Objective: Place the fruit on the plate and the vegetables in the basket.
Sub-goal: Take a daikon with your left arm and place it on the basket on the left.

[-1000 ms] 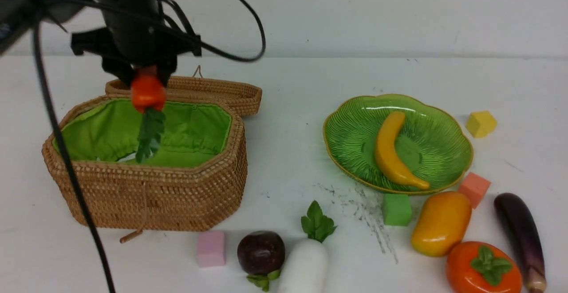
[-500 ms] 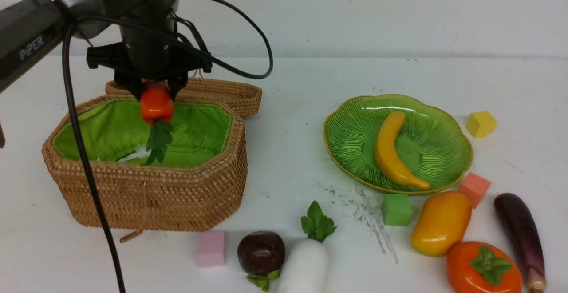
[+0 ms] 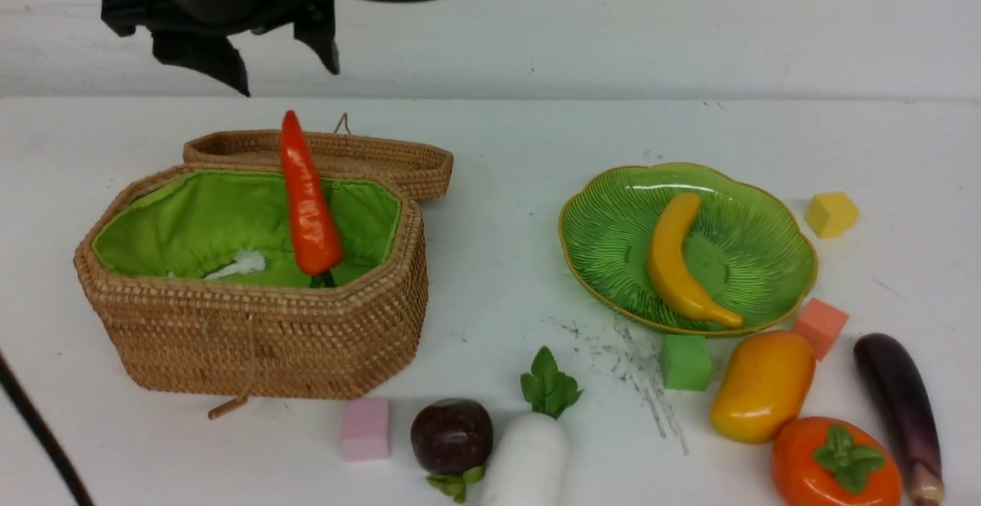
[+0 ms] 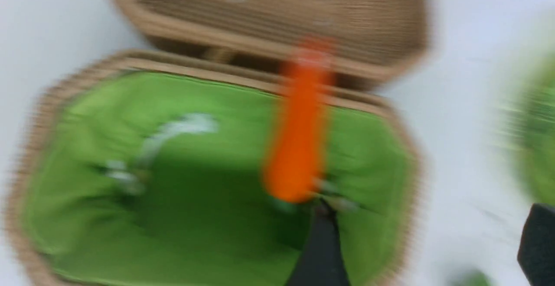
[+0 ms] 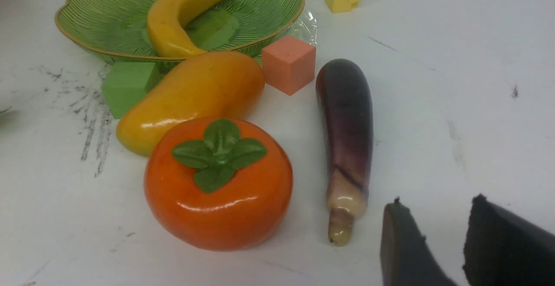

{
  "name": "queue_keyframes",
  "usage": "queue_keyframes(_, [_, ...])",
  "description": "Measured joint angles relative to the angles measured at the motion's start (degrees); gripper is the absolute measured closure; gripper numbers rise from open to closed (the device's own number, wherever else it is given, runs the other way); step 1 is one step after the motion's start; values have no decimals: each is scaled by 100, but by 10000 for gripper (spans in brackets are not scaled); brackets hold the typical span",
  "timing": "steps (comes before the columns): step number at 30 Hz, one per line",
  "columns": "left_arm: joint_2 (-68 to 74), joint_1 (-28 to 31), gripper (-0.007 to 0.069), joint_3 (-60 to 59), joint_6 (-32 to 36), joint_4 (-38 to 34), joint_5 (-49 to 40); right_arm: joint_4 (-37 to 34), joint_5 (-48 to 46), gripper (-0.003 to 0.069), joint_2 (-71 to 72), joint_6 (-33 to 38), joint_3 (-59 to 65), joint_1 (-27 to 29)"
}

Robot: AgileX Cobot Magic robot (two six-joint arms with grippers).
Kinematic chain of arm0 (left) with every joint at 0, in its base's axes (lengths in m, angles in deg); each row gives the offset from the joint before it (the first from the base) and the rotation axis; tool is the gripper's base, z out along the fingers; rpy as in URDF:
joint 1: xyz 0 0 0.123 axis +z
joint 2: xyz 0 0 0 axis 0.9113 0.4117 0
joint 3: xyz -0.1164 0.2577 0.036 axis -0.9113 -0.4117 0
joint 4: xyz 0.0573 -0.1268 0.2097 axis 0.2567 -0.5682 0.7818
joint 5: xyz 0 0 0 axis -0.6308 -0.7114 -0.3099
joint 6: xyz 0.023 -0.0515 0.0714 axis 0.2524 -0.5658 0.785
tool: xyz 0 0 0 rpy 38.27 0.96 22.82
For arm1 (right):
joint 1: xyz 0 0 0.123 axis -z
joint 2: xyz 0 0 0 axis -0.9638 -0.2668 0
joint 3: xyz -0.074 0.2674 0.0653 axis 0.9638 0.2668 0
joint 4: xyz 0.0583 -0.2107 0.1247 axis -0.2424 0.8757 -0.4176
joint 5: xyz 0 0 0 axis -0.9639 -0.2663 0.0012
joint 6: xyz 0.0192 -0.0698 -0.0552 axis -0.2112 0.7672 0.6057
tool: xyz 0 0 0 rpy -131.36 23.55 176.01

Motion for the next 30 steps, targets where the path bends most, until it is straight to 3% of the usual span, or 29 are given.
queue_keyframes(1, [-197, -39, 70, -191, 229, -522, 0, 0, 0, 416, 0, 0, 0, 0])
queue_keyframes(5, [-379, -458, 70, -953, 495, -1051, -4, 0, 0, 416, 0, 0, 0, 0])
queue_keyframes(11, [99, -1783, 70, -1936, 526, -903, -4, 0, 0, 416, 0, 0, 0, 0])
queue_keyframes(17, [868, -2578, 70, -1989, 526, -779, 255, 0, 0, 416, 0, 0, 0, 0])
queue_keyframes(30, [1615, -2792, 70, -2000, 293, 67, 719, 0, 0, 416, 0, 0, 0, 0])
